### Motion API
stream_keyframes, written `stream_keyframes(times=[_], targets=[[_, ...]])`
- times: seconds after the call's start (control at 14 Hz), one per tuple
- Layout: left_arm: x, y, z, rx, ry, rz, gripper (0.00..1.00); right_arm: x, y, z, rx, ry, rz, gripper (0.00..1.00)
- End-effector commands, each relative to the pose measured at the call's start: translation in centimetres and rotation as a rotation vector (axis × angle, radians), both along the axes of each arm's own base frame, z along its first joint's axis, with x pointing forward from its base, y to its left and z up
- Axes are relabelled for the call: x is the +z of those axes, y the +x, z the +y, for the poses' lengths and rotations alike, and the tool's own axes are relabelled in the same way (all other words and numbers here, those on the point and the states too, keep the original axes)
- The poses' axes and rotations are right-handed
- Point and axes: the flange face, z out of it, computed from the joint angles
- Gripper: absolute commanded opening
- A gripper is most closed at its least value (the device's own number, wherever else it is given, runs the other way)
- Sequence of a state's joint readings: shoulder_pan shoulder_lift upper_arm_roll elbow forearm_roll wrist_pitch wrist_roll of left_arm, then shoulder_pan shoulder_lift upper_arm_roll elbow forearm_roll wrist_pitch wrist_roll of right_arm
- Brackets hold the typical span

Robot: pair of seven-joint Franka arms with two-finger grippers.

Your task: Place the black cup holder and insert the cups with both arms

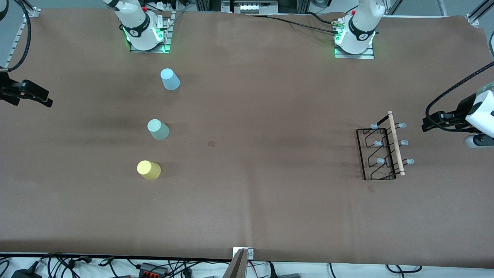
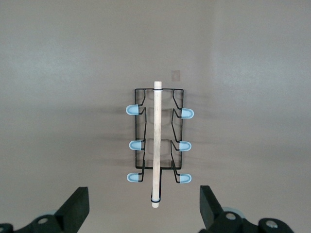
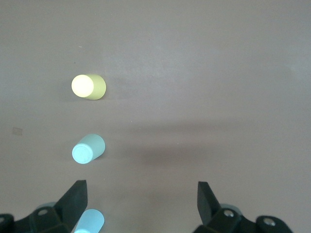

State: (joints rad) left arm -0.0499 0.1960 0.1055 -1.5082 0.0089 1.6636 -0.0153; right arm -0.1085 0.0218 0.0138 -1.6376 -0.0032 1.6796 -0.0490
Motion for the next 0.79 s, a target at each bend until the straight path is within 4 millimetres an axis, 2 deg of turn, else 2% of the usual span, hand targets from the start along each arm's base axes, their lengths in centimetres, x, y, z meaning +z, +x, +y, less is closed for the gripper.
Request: stream_keyframes(times=[0.0, 0.71], targets=[[0.4, 0.2, 0.2, 0.000, 0.015, 0.002, 1.00, 0.6, -0.8, 0.1, 0.014, -0.006, -0.011, 1.00], [0.4, 0.2, 0.1, -0.002, 0.015, 0.002, 1.00, -0.3, -0.1, 0.0, 0.016, -0.009, -0.003, 1.00]])
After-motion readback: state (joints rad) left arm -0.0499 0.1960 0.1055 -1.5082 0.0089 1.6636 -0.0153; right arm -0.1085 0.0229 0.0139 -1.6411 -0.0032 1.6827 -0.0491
